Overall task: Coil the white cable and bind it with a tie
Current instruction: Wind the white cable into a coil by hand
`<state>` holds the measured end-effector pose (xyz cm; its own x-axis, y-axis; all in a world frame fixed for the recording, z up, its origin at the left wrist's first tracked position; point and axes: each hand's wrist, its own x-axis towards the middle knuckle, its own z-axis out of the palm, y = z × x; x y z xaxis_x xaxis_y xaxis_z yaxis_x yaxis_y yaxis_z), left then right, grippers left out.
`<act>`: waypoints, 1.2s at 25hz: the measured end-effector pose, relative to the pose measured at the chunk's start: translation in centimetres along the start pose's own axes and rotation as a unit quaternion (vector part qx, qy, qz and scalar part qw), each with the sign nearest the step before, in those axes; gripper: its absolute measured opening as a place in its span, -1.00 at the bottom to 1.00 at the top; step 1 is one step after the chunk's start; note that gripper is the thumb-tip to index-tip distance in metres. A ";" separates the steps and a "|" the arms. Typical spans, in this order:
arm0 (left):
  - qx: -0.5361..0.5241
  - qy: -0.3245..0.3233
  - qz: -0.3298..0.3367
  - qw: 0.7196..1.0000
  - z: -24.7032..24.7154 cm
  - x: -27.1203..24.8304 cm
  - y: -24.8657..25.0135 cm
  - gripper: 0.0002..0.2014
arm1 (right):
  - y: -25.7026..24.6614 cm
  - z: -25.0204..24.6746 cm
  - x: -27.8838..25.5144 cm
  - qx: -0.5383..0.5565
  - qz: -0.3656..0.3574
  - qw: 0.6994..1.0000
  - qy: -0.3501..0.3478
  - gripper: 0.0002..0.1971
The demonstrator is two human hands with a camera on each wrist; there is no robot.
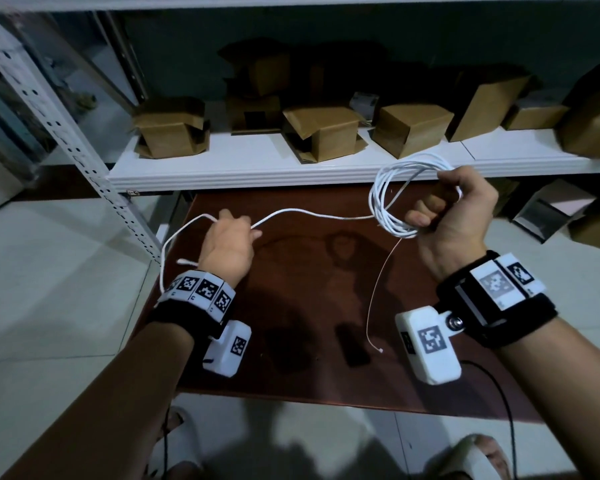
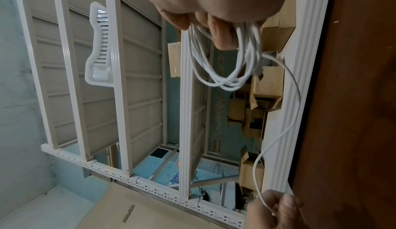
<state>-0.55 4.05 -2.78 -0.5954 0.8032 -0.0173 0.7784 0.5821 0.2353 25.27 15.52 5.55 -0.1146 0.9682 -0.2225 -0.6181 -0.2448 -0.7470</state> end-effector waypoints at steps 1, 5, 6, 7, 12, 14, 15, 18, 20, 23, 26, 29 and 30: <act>-0.017 0.004 0.020 1.000 0.2 -0.1 0.2 -0.67 | 0.1 0.1 -0.1 -0.001 0.002 1.000 0.002 -0.63; -0.025 -0.090 0.017 0.995 1.1 -0.4 0.8 -0.72 | 0.7 0.3 -0.5 -0.001 0.009 1.000 -0.001 -0.63; -0.020 -0.116 0.013 0.993 1.2 -0.5 0.8 -0.65 | 0.8 0.4 -0.7 -0.001 0.013 1.000 -0.001 -0.62; -0.022 -0.129 0.010 0.991 1.3 -0.6 0.9 -0.57 | 1.0 0.4 -0.8 -0.002 0.017 1.000 0.000 -0.62; -0.079 -0.096 0.030 0.992 0.8 -0.9 1.7 -0.32 | 1.6 0.5 -1.1 -0.007 0.029 1.000 -0.009 -0.62; -0.116 -0.056 0.070 0.989 0.9 -0.8 2.3 -0.44 | 1.7 0.5 -1.2 -0.011 0.035 0.999 -0.017 -0.62; -0.152 -0.032 0.087 0.984 0.9 -0.9 2.7 -0.55 | 1.7 0.5 -1.2 -0.011 0.040 0.999 -0.024 -0.62; -0.383 0.028 0.059 0.921 0.8 -1.0 4.0 -0.77 | 2.1 0.5 -1.4 -0.015 0.051 0.997 -0.048 -0.61; -0.530 0.033 0.052 0.846 0.0 -1.4 5.2 -0.76 | 2.4 0.5 -1.7 -0.021 0.056 0.996 -0.067 -0.61; -0.661 -0.011 0.096 0.744 -1.9 -2.2 6.6 -0.56 | 2.9 0.8 -2.3 -0.034 0.070 0.993 -0.090 -0.61; -0.680 -0.053 0.150 0.716 -3.1 -2.5 7.4 -0.32 | 3.6 1.1 -3.1 -0.054 0.096 0.986 -0.126 -0.63; -0.647 -0.105 0.208 0.726 -3.2 -2.9 8.0 -0.30 | 4.4 1.1 -3.7 -0.096 0.109 0.977 -0.158 -0.66; -0.640 -0.125 0.215 0.727 -3.0 -3.0 8.2 -0.34 | 4.7 0.9 -3.8 -0.112 0.109 0.973 -0.168 -0.69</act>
<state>7.05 6.01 2.11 -0.1733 0.9671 0.1864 -0.0354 -0.1952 0.9801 22.09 10.73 3.50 -0.4951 0.8452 -0.2011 -0.3702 -0.4146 -0.8313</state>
